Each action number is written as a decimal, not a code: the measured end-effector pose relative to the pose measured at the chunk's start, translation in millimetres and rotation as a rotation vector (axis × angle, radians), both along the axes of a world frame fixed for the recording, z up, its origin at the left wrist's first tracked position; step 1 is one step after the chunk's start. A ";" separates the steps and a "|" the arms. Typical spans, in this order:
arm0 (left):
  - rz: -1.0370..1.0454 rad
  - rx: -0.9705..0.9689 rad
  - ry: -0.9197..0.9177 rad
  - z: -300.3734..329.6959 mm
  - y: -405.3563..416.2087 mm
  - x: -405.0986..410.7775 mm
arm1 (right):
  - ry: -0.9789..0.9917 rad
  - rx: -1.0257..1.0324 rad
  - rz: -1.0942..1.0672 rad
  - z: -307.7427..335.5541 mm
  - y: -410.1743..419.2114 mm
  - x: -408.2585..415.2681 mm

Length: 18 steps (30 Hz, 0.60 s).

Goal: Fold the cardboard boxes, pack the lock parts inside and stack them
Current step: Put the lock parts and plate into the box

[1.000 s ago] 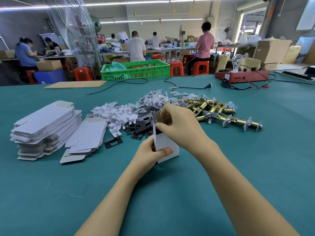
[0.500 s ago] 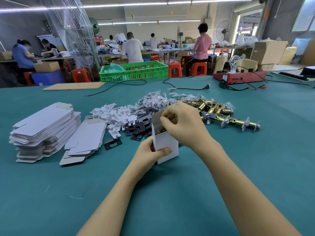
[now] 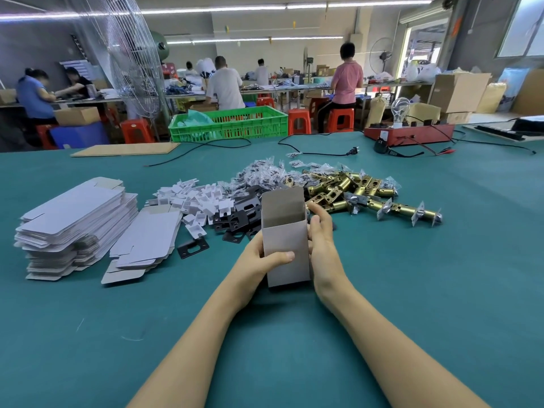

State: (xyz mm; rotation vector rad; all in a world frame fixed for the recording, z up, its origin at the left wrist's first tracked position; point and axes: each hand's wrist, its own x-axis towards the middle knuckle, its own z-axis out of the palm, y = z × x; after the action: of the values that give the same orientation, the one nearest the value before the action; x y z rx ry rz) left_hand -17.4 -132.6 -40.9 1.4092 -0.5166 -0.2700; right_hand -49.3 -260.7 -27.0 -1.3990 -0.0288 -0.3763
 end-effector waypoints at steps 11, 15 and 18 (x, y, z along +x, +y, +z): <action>0.014 -0.118 0.083 8.8 -11.1 -14.3 | 0.217 0.174 0.245 -8.5 -8.1 6.1; 0.019 -0.164 0.118 8.1 -13.0 -12.1 | 0.190 0.164 0.266 -9.1 -8.4 5.9; 0.006 -0.183 0.134 10.0 -14.2 -14.3 | 0.172 0.165 0.286 -8.6 -8.7 5.2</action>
State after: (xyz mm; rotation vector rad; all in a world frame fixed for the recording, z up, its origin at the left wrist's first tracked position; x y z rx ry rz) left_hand -31.8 -146.8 -31.0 1.2058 -0.4158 -0.3024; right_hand -44.1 -269.4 -35.6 -1.2381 -0.0548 -0.0198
